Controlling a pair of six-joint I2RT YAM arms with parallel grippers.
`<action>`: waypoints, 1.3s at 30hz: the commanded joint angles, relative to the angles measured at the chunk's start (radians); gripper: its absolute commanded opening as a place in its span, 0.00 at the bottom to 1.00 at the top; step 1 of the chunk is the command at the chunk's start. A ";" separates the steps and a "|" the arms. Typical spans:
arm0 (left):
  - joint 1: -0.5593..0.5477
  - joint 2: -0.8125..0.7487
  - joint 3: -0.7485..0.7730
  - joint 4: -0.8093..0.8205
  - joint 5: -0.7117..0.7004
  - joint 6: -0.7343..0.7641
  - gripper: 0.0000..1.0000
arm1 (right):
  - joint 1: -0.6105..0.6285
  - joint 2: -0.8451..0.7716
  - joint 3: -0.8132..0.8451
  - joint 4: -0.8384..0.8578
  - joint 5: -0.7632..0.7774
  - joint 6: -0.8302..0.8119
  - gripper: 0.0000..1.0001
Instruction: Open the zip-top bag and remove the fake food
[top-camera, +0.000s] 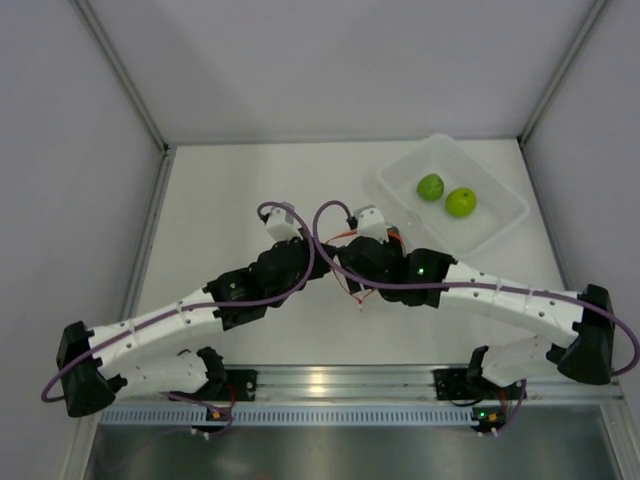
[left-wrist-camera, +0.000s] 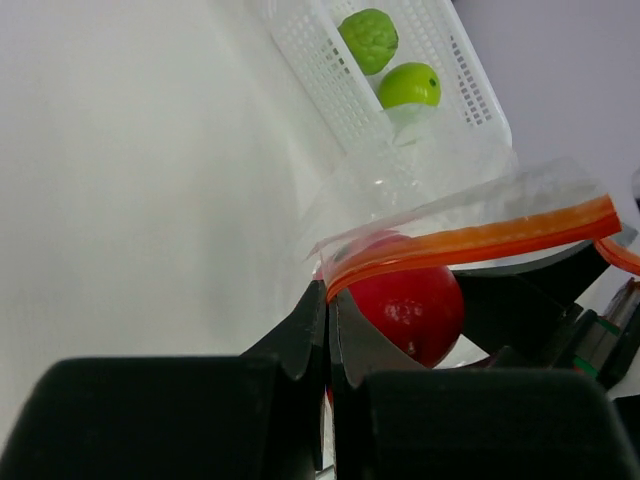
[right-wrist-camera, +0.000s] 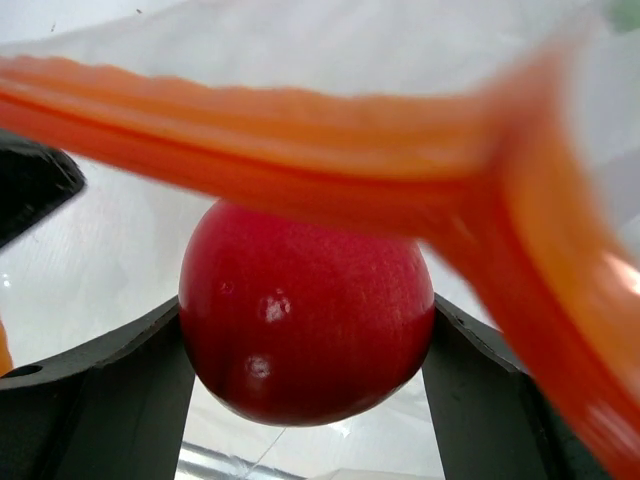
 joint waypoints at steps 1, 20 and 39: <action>-0.013 -0.026 -0.007 0.021 -0.060 -0.005 0.00 | -0.019 -0.122 -0.045 0.031 0.022 0.016 0.38; -0.258 0.105 0.144 0.021 -0.388 -0.034 0.00 | -0.044 0.032 0.016 0.069 -0.005 0.103 0.34; -0.168 0.137 0.082 0.015 -0.381 -0.007 0.00 | -0.046 -0.175 -0.082 0.114 -0.177 0.032 0.33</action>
